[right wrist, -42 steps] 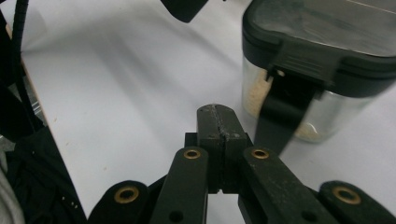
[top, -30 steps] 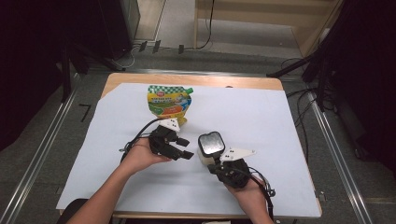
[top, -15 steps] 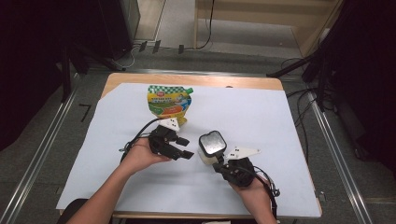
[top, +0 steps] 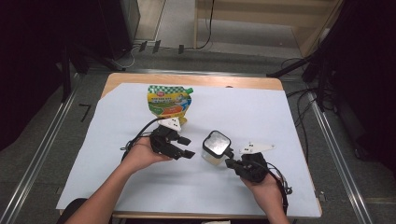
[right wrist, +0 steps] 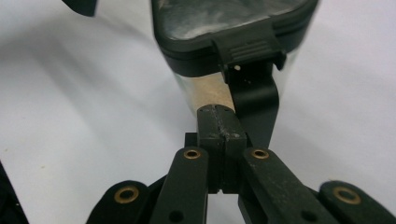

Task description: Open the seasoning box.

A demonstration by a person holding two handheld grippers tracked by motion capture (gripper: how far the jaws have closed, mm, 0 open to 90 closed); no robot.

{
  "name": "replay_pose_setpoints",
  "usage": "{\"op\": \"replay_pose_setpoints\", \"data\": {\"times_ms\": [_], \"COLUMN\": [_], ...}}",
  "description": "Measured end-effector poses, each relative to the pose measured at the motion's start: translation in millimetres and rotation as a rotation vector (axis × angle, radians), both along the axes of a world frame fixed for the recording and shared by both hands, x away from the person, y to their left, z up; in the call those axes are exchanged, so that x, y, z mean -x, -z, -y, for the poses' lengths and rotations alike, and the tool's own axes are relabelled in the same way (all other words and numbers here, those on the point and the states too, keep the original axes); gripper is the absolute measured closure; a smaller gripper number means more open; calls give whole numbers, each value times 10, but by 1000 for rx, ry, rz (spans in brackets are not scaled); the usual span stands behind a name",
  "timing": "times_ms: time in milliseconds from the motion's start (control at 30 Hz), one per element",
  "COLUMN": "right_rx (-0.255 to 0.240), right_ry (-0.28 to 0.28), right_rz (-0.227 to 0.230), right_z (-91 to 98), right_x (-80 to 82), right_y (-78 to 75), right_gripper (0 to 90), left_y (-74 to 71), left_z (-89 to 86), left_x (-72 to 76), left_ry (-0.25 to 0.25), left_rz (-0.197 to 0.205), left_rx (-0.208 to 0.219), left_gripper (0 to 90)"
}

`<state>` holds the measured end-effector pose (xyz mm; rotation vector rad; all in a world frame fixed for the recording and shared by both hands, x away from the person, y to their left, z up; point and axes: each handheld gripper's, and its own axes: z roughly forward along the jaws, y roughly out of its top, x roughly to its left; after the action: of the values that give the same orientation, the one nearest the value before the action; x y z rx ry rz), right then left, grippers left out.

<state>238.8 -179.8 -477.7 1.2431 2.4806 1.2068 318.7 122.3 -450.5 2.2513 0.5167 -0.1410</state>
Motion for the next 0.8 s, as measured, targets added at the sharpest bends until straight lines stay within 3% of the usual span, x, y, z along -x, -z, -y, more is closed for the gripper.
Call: {"op": "replay_pose_setpoints", "data": {"times_ms": [67,133,200,300,400,567,800], "right_rx": [1,6,10,3,12,21,29], "right_ry": [4,10,19,26,32,48,93], "right_rz": [-9,-12,-14,-27,-26,-40,-35], "right_z": [47,76,136,195,220,312,447], "right_x": [-19,-30,-61,-132,-182,-349,-458], "right_y": [4,1,3,7,-5,-1,-1], "right_gripper": [900,900,900,900,900,900,900], "left_y": [-21,-26,-39,-55,-76,-76,-32], "left_z": [8,16,50,149,199,346,387], "left_x": [-15,-19,-20,-35,-43,-131,-196], "left_ry": [-5,-4,1,22,32,46,28], "left_rz": [-7,-11,2,-17,-2,-19,-26], "left_rx": [38,44,32,32,23,14,33], "left_gripper": [434,436,437,430,410,370,350]}}
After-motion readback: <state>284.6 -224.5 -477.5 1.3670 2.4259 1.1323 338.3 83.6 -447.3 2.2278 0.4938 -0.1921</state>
